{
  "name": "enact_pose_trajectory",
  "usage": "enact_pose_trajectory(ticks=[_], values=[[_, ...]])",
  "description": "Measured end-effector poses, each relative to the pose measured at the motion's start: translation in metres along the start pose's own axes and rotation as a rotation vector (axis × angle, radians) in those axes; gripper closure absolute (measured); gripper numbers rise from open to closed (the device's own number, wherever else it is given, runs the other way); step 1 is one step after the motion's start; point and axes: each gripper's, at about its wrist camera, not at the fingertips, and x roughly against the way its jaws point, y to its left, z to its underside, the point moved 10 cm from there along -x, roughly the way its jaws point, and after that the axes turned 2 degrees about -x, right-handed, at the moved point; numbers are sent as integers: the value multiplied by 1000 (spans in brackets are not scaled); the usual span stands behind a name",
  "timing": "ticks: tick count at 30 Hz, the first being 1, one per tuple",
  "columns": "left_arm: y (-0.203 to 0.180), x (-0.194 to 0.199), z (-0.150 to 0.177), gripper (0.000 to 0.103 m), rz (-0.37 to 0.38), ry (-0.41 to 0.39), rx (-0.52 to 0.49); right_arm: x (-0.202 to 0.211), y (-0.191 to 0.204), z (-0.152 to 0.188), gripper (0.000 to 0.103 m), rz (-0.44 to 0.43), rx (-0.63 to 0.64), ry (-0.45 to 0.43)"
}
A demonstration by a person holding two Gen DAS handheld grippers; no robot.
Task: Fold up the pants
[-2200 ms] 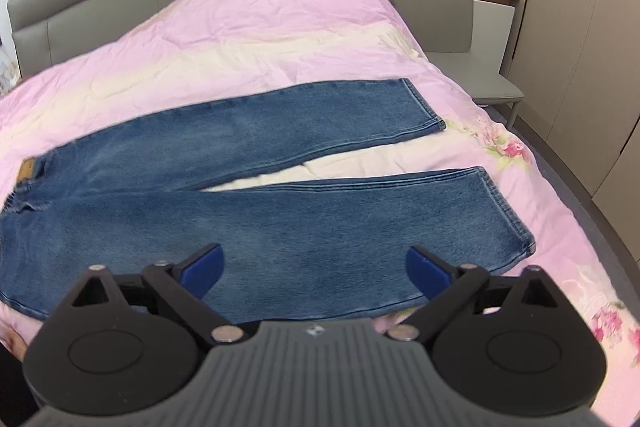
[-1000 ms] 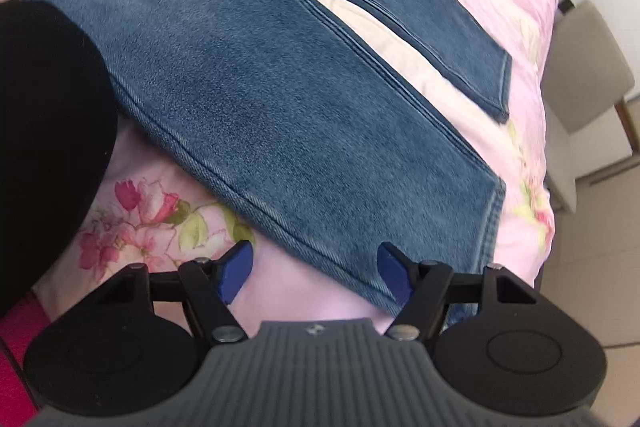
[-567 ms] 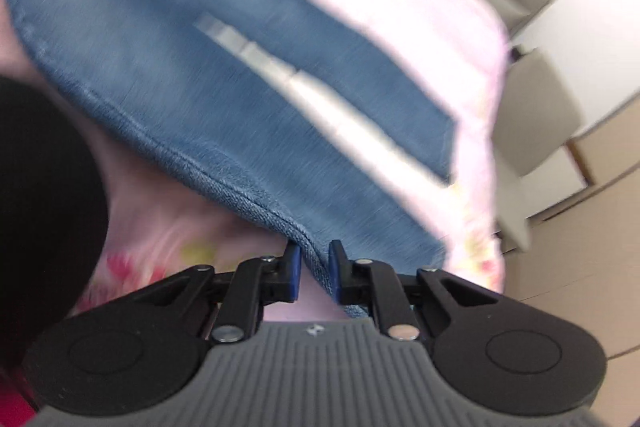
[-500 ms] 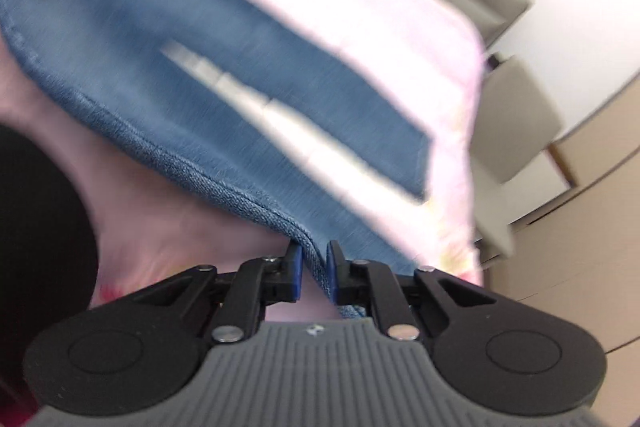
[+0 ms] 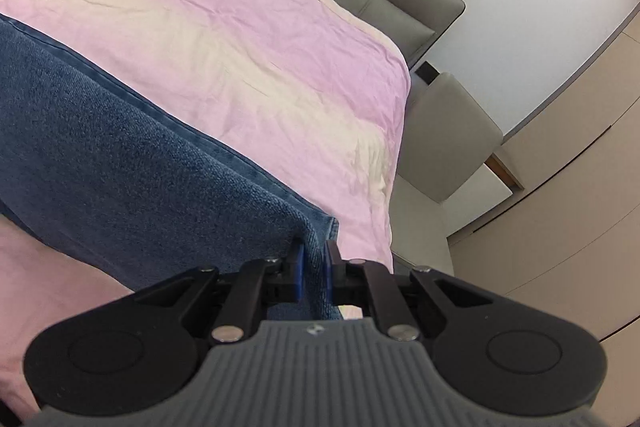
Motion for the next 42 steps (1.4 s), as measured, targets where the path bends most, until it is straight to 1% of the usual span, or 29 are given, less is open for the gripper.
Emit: enact_pose_trajectory(ticks=[4, 7, 10, 13, 18, 20, 22, 24, 27, 30, 33, 35, 37, 39, 40, 41, 42], values=[[2, -40, -19, 82, -16, 34, -10, -59, 5, -17, 100, 7, 5, 42], [-2, -68, -18, 82, -17, 75, -20, -96, 11, -35, 100, 9, 28, 45], [-2, -98, -16, 81, 20, 128, 33, -131, 22, -56, 100, -2, 49, 64], [-4, -127, -12, 81, 70, 180, 81, -176, 38, -70, 100, -21, 93, 106], [-10, -175, -1, 81, 114, 237, 75, -241, 70, -76, 100, -44, 163, 208], [-12, -180, 6, 81, 131, 239, 80, -260, 78, -70, 100, -45, 189, 248], [-10, -179, 13, 81, 143, 223, 76, -276, 84, -64, 100, -53, 202, 284], [0, -175, 14, 81, 149, 196, 84, -286, 87, -57, 101, -58, 219, 309], [23, -147, 10, 81, 173, 150, 161, -287, 85, -54, 101, -37, 267, 338], [43, -131, 2, 81, 197, 127, 172, -284, 74, -61, 102, -37, 262, 349], [48, -143, -2, 81, 185, 142, 165, -285, 65, -61, 102, -32, 234, 366], [35, -162, -4, 81, 181, 192, 156, -294, 63, -62, 102, -34, 193, 375], [26, -173, 1, 81, 177, 227, 140, -300, 69, -59, 102, -44, 204, 372], [18, -172, 2, 77, 165, 225, 133, -303, 70, -58, 101, -39, 226, 349], [19, -168, 4, 72, 149, 218, 124, -298, 70, -58, 96, -39, 207, 337], [16, -166, 2, 68, 138, 211, 109, -296, 66, -59, 85, -39, 185, 328], [16, -161, 1, 60, 117, 211, 100, -292, 61, -60, 76, -32, 156, 323]])
